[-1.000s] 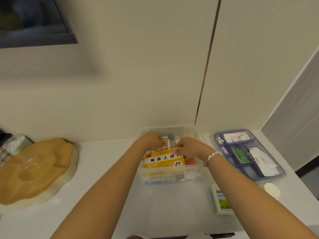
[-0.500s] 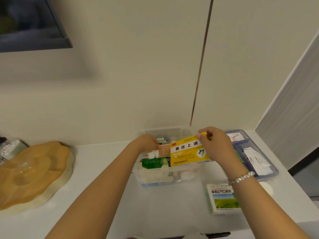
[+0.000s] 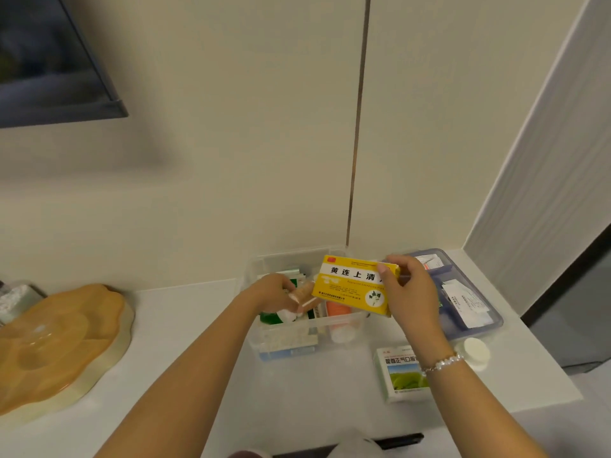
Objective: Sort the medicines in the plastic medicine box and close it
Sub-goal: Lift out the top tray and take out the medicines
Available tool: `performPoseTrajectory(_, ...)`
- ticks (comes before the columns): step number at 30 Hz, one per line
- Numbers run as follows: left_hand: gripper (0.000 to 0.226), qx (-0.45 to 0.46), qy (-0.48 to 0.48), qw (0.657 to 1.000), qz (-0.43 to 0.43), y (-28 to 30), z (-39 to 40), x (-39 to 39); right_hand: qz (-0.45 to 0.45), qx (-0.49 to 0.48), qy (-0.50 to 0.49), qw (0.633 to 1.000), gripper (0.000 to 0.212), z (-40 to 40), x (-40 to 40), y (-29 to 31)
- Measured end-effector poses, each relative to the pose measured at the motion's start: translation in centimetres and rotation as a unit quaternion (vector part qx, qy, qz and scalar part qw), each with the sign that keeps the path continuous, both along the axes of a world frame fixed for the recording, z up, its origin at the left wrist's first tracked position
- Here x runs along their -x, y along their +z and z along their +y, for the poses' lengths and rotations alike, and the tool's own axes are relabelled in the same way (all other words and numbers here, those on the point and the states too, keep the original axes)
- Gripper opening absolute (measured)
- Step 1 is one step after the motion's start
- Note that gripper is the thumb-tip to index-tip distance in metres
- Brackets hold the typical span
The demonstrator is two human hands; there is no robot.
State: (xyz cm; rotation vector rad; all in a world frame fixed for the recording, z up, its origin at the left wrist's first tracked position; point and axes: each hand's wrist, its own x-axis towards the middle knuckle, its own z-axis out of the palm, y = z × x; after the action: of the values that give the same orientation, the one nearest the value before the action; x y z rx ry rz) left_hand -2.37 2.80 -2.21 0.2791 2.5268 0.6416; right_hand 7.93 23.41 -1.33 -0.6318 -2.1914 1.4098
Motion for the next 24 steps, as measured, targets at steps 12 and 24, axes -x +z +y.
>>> performPoseTrajectory(12,0.026,-0.365,0.206,0.908,0.016,3.7,1.1,-6.0,0.047,0.167,-0.092,0.981,0.025,4.2,-5.8,2.0)
performPoseTrajectory(24,0.017,-0.390,0.171,0.905,0.003,2.2,5.4,-12.4,-0.036,0.182,-0.084,0.979,0.023,6.8,-9.8,0.9)
